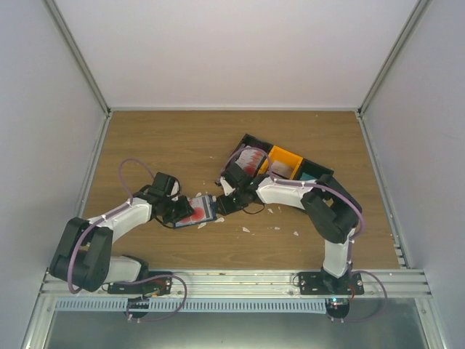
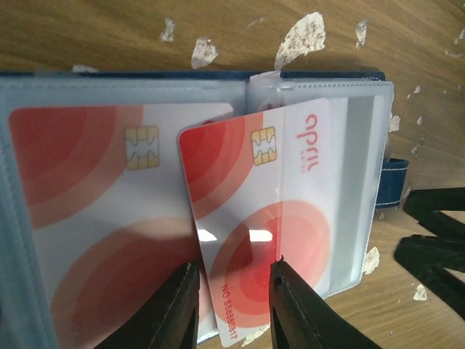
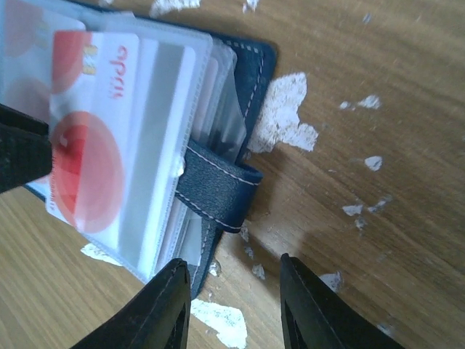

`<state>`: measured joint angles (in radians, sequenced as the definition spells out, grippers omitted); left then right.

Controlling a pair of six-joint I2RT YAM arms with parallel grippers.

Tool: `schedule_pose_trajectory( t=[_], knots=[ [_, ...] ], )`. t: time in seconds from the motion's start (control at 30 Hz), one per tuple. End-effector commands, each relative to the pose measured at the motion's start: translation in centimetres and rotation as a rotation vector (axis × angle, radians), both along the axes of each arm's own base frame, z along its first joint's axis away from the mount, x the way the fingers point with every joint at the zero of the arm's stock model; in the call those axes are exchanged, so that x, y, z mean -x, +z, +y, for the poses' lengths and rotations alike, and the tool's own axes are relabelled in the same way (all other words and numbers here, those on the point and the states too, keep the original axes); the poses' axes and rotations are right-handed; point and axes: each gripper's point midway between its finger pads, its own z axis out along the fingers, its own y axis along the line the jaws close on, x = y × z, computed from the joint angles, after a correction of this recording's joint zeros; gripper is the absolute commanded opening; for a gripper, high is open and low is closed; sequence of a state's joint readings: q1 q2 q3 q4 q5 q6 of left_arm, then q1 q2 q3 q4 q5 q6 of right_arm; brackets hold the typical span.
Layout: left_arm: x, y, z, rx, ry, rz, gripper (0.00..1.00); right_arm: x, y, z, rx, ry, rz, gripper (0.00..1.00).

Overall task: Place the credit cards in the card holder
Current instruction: Insert the credit card into the card holder.

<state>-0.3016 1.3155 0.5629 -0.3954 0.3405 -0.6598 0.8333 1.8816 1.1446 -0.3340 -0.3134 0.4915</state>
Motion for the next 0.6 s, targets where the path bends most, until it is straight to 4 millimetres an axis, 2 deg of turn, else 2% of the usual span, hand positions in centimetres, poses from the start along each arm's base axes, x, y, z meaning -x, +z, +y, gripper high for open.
schedule_pose_trajectory(
  t=[0.0,0.13,0.33,0.57],
  knots=[
    [-0.8,-0.5,0.2,-0.015,-0.006,-0.027,0.27,0.8,-1.1,1.2,-0.021,0.026,0.042,0.36],
    [-1.2,-0.6,0.0,-0.015,-0.021,-0.034,0.26,0.8,-1.3,1.5,-0.03,0.028,0.052,0.34],
    [-1.7,-0.9,-0.9,0.023,-0.065,-0.043,0.29,0.6,-1.9,1.8,-0.029,0.025,0.059,0.26],
    [-2.4,-0.3,-2.3,0.088,-0.121,-0.078,0.29,0.2,-2.2,1.9,-0.017,0.02,0.054,0.26]
  ],
)
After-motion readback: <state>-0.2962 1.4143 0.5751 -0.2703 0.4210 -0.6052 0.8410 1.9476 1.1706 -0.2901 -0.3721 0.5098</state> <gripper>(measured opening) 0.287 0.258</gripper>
